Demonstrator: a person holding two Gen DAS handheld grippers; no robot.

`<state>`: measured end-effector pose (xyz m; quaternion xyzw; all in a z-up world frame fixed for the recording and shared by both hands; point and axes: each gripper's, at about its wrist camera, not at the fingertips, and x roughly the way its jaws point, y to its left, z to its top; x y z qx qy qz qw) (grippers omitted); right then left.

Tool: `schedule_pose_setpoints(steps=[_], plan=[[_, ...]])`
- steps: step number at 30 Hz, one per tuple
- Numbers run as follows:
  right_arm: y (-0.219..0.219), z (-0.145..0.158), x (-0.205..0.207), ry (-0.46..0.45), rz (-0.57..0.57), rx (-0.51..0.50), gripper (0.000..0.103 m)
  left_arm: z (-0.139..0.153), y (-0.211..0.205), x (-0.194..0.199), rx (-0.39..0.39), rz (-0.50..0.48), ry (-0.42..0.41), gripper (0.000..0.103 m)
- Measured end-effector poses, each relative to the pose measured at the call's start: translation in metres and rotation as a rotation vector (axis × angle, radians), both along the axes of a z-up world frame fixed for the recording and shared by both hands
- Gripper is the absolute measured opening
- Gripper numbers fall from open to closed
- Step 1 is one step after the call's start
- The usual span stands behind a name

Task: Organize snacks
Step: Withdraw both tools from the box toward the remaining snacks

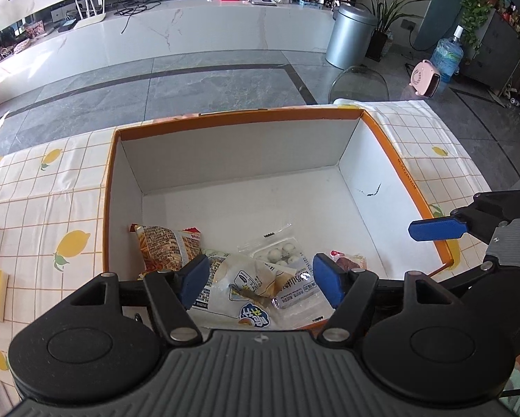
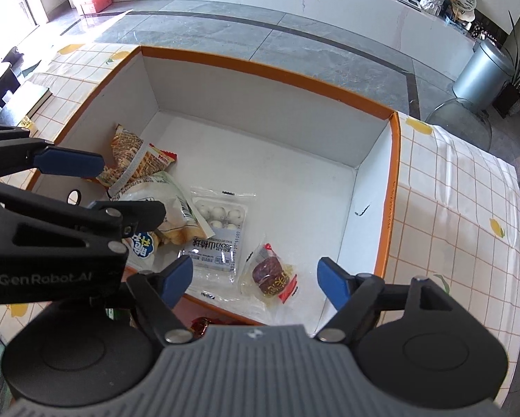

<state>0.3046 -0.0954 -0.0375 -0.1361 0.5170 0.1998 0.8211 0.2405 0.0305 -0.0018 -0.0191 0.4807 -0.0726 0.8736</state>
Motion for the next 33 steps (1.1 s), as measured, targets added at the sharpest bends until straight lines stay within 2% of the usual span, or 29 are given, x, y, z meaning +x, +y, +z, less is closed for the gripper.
schedule_pose_setpoints(steps=[6, 10, 17, 20, 24, 33], plan=[[-0.011, 0.021, -0.025, -0.064, -0.004, 0.036, 0.078, 0.021, 0.003, -0.027, 0.002, 0.017, -0.082, 0.082], [-0.021, 0.031, -0.048, -0.115, -0.025, 0.099, 0.078, 0.034, -0.001, -0.049, 0.000, 0.010, -0.147, 0.083], [-0.041, 0.042, -0.103, -0.286, -0.078, 0.181, 0.078, 0.044, -0.009, -0.087, -0.049, -0.012, -0.232, 0.085], [-0.050, 0.041, -0.131, -0.359, -0.114, 0.215, 0.078, 0.045, -0.009, -0.105, -0.088, -0.032, -0.272, 0.088], [-0.060, 0.035, -0.166, -0.418, -0.170, 0.252, 0.078, 0.041, -0.011, -0.128, -0.101, -0.023, -0.306, 0.088], [-0.078, 0.011, -0.231, -0.480, -0.255, 0.267, 0.078, 0.022, -0.017, -0.159, -0.104, -0.050, -0.291, 0.088]])
